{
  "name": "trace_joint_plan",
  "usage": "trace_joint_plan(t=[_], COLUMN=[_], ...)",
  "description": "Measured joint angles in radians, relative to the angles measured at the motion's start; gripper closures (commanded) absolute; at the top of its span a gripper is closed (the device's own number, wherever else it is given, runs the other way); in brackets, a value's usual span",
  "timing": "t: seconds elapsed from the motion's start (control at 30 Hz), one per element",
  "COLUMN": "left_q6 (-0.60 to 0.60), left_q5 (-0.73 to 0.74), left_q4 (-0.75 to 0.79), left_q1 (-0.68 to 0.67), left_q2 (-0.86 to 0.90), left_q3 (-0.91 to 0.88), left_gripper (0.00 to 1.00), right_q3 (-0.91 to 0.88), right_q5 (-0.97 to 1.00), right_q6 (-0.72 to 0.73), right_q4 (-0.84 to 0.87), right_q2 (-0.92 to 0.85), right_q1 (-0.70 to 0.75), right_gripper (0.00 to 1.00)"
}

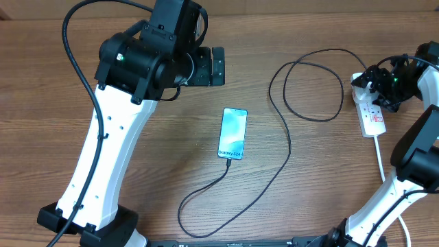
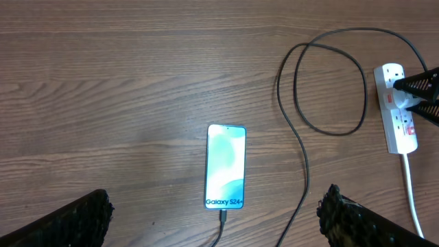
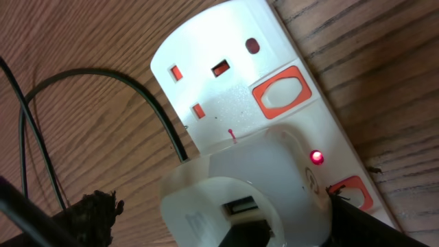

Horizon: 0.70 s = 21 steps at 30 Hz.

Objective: Plug charger to phone and switch on socket

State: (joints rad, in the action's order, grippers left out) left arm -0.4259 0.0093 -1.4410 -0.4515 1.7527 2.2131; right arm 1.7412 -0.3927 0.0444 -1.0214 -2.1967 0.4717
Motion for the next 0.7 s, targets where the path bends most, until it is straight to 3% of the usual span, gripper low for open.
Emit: trace_joint_plan(t=[0.47, 0.7], left_q6=[0.0, 0.0], left_q5=[0.0, 0.0], left_q4=[0.0, 0.0], left_q1=[0.0, 0.0], left_q2=[0.0, 0.0], left_q3=[0.0, 0.0], left_gripper=[0.0, 0.0], right_q3=[0.024, 0.024], right_q5=[0.038, 0.089], right_q6=[0.034, 0.053], right_q4=[-0.099, -0.151], right_q2=[0.009, 0.164], right_q1=[-0.015, -0.015], right_gripper=[0.12, 0.12])
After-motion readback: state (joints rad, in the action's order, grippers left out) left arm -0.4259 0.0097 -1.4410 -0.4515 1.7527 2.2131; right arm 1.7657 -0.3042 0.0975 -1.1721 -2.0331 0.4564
